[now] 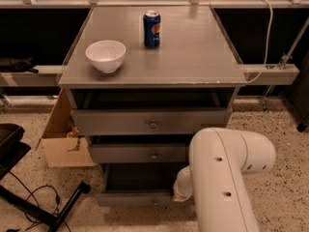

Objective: Open bottom drawer

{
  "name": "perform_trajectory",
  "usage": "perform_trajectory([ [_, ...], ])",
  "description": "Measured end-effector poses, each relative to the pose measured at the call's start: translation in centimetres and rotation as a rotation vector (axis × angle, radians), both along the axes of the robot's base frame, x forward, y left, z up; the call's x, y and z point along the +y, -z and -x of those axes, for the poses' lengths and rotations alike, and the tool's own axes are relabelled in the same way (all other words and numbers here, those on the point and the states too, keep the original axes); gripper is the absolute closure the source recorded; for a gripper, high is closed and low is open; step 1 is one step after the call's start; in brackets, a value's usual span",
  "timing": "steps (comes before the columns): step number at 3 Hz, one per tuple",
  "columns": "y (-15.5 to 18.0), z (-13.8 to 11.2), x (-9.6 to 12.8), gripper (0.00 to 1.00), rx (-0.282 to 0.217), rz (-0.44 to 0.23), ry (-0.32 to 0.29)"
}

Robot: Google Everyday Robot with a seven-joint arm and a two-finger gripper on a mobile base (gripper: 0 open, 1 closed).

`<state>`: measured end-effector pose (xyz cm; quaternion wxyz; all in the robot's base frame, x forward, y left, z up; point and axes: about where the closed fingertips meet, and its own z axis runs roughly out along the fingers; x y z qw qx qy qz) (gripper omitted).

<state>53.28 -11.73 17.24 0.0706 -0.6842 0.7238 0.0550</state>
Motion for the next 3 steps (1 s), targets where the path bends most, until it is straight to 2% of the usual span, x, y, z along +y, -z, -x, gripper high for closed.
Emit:
perform_trajectory([
  [3, -0.16, 1.30, -0.43, 1.00, 0.034, -0.004, -0.002],
])
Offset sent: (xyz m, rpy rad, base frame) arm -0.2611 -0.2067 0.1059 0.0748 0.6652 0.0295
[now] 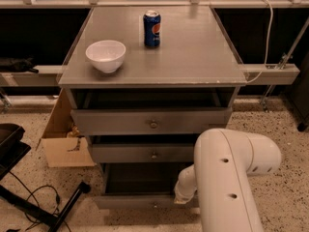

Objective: Open bottom drawer

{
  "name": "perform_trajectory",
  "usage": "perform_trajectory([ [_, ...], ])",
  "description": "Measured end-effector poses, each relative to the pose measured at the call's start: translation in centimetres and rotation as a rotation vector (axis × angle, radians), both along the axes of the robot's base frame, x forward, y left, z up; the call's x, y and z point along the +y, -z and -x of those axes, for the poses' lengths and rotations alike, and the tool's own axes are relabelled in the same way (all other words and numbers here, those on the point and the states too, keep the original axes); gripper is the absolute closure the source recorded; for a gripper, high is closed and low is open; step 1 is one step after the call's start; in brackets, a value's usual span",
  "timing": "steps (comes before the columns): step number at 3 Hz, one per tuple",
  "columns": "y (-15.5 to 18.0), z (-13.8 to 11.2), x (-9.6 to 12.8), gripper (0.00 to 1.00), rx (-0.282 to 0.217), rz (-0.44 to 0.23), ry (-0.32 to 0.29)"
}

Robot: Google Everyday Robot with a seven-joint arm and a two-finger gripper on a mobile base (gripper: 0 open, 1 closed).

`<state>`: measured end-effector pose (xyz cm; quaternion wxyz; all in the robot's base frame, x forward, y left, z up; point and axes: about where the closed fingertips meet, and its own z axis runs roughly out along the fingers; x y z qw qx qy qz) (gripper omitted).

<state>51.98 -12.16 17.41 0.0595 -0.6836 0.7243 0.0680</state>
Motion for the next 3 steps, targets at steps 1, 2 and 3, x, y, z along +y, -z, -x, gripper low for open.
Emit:
perform_trajectory([
  [1, -0.08, 0.45, -0.12, 1.00, 0.013, -0.002, -0.001],
  [2, -0.17, 0.87, -0.23, 1.00, 0.025, -0.003, -0.002],
  [3, -0.26, 1.28, -0.31, 1.00, 0.038, -0.005, -0.003],
])
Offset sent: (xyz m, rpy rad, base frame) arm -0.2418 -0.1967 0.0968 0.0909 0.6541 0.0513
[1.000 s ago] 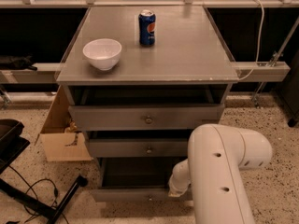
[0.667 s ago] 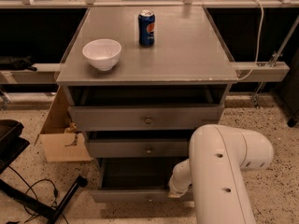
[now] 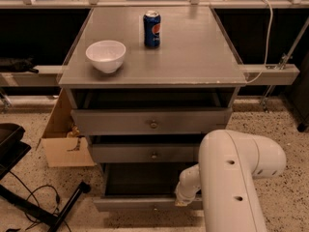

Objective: Open bottom drawer

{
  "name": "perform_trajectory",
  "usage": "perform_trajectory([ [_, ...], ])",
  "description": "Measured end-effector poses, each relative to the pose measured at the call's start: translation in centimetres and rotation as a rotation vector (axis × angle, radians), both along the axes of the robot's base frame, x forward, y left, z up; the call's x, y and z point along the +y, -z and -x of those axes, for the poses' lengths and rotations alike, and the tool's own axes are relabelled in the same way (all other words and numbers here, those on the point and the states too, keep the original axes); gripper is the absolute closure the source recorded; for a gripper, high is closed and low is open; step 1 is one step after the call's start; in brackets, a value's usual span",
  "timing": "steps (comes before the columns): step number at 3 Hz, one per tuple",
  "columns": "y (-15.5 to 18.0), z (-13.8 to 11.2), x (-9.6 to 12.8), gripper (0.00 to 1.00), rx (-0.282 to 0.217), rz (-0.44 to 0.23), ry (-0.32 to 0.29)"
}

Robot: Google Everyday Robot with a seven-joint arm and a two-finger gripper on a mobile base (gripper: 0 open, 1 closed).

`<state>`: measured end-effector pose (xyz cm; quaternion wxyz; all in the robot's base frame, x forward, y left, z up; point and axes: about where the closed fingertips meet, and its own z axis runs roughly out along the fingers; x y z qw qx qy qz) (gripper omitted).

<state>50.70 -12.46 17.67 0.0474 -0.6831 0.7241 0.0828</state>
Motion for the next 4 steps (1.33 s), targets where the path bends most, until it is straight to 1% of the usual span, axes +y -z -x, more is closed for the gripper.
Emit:
perform_trajectory([
  [1, 0.00, 0.00, 0.02, 1.00, 0.000, 0.000, 0.000],
  [3, -0.19, 0.80, -0.24, 1.00, 0.024, -0.003, -0.002],
  [4, -0.59, 0.30, 0.02, 0.81, 0.019, -0.014, 0.006],
])
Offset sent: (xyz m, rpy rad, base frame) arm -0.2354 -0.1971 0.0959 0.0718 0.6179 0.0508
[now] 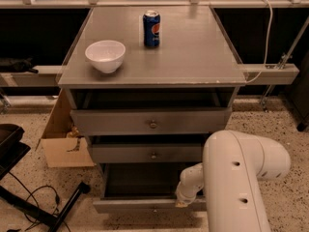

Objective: Open bottom drawer

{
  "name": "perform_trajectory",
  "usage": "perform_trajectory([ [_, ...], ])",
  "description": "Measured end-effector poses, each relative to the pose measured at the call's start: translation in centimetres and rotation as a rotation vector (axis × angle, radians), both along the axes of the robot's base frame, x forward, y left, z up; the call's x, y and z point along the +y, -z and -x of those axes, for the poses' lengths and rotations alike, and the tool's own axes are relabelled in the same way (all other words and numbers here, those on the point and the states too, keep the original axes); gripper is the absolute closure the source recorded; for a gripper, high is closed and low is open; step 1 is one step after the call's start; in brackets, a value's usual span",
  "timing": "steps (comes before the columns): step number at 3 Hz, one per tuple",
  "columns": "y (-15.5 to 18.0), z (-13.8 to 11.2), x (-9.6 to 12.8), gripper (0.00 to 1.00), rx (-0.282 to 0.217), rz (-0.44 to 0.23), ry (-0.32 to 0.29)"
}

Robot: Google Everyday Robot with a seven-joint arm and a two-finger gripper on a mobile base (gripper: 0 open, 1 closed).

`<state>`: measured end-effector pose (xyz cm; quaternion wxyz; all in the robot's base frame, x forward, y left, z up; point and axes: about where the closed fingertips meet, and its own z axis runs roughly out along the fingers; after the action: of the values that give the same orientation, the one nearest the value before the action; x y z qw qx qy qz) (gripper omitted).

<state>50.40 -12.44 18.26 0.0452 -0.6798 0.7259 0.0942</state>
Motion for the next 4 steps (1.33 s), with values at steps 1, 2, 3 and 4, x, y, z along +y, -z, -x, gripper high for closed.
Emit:
perform_trajectory([
  [1, 0.00, 0.00, 0.00, 0.58, 0.000, 0.000, 0.000],
  [2, 0.00, 0.00, 0.00, 0.35, 0.000, 0.000, 0.000],
  [3, 0.01, 0.01, 0.00, 0.04, 0.000, 0.000, 0.000],
  [4, 0.01, 0.02, 0.00, 0.00, 0.000, 0.000, 0.000],
])
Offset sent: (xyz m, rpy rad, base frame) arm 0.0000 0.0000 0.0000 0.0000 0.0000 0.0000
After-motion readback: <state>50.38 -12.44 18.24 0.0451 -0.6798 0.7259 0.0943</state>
